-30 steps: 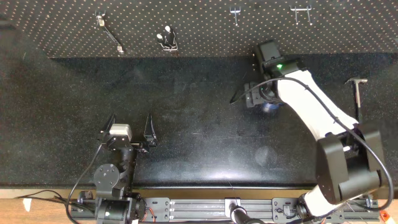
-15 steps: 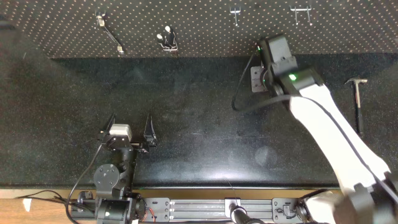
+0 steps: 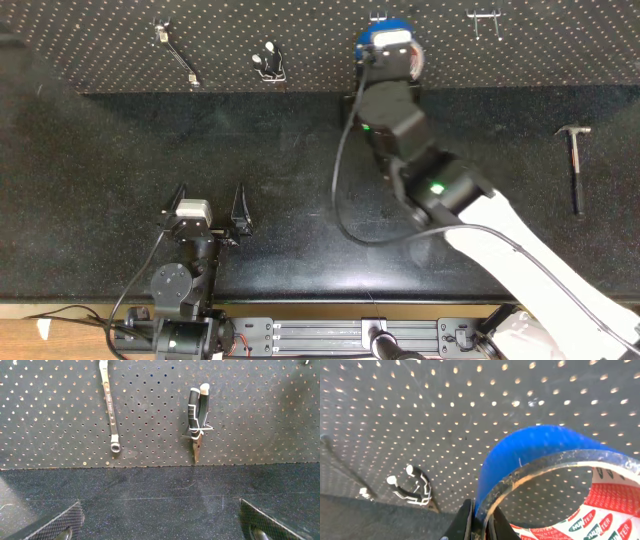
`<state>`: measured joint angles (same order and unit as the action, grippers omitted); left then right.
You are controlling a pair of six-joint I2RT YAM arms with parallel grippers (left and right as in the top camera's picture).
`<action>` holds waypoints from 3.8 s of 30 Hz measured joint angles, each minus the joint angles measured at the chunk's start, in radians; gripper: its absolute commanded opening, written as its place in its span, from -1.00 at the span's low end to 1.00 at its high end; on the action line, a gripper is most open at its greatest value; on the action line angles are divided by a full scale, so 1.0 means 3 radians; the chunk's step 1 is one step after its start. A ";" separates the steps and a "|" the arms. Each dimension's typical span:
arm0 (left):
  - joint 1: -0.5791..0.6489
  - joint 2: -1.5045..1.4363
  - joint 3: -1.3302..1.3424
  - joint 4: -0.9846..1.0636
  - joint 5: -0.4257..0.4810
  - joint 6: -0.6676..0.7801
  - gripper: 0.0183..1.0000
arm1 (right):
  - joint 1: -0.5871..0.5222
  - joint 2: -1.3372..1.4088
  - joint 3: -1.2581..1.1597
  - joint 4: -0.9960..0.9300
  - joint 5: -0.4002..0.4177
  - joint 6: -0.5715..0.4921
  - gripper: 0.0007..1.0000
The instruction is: Place Tools Onto Pegboard
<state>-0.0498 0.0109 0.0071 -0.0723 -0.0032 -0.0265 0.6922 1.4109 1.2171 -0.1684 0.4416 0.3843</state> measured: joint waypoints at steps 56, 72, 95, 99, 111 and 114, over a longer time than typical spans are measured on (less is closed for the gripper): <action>0.0000 0.0000 0.0000 0.0000 0.0001 0.0000 0.99 | 0.0033 0.0446 0.0017 -0.0445 0.0664 -0.0014 0.84; 0.0000 0.0000 0.0000 0.0000 -0.0010 0.0000 0.99 | -0.2871 -0.0530 -0.0015 -0.3267 -0.1132 -0.1288 0.85; 0.0000 0.0000 0.0000 0.0001 -0.0011 0.0000 0.99 | -0.4449 0.1232 -0.0050 -0.2574 -0.1531 -0.3223 0.85; 0.0000 0.0000 0.0000 0.0000 -0.0011 0.0000 0.99 | -0.4449 0.1353 -0.0050 -0.2510 -0.1528 -0.3225 0.85; 0.0000 0.0000 0.0000 0.0000 -0.0011 0.0000 1.00 | -0.4448 0.1485 -0.0050 -0.2401 -0.1514 -0.3269 -0.31; 0.0000 0.0000 0.0000 0.0001 -0.0011 0.0000 0.99 | -0.4449 0.1499 -0.0050 -0.2389 -0.1488 -0.3291 -0.84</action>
<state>-0.0498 0.0109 0.0071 -0.0719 -0.0067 -0.0265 -0.6426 1.8606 1.2022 -0.8852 -0.0048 -0.6029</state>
